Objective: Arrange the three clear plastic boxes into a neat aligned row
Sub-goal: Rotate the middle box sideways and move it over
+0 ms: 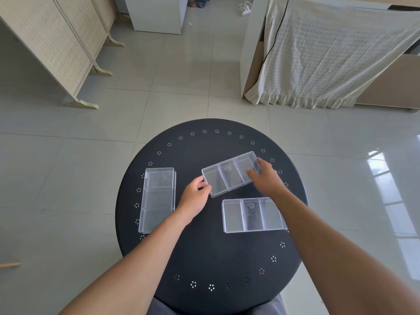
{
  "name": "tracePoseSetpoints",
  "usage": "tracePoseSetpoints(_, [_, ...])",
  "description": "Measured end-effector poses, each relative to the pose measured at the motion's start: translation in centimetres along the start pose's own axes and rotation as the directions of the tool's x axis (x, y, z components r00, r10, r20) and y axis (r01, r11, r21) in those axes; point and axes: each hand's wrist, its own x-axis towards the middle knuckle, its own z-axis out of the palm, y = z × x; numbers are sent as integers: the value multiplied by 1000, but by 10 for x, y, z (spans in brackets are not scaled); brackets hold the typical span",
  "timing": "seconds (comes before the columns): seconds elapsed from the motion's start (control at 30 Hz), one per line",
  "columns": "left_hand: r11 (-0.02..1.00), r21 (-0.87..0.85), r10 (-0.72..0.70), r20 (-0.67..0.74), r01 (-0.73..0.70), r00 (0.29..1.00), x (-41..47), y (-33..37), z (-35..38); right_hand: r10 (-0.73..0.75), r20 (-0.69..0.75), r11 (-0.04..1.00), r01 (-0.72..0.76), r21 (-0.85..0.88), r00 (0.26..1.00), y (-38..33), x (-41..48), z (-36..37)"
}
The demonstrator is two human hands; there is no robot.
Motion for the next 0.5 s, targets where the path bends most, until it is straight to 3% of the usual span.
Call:
tracePoseSetpoints(0.13, [998, 30, 56, -8, -56, 998, -15, 11, -10, -23, -38, 999, 21, -37, 999, -9, -1, 4])
tracePoseSetpoints(0.2, [990, 89, 121, -80, -113, 990, -17, 8, -21, -83, -72, 994, 78, -74, 994, -18, -4, 8])
tracePoseSetpoints(0.33, [917, 313, 346, -311, -248, 885, -21, -11, -50, -242, -90, 964, 229, -134, 966, -45, -12, 21])
tracePoseSetpoints(0.4, [876, 433, 401, -412, -212, 818, -25, -24, -64, -314, -62, 940, 301, -163, 947, -60, -16, 32])
tracePoseSetpoints(0.5, [864, 503, 269, -504, 25, 821, -37, -43, -82, -394, 5, 907, 390, -162, 919, -84, -22, 55])
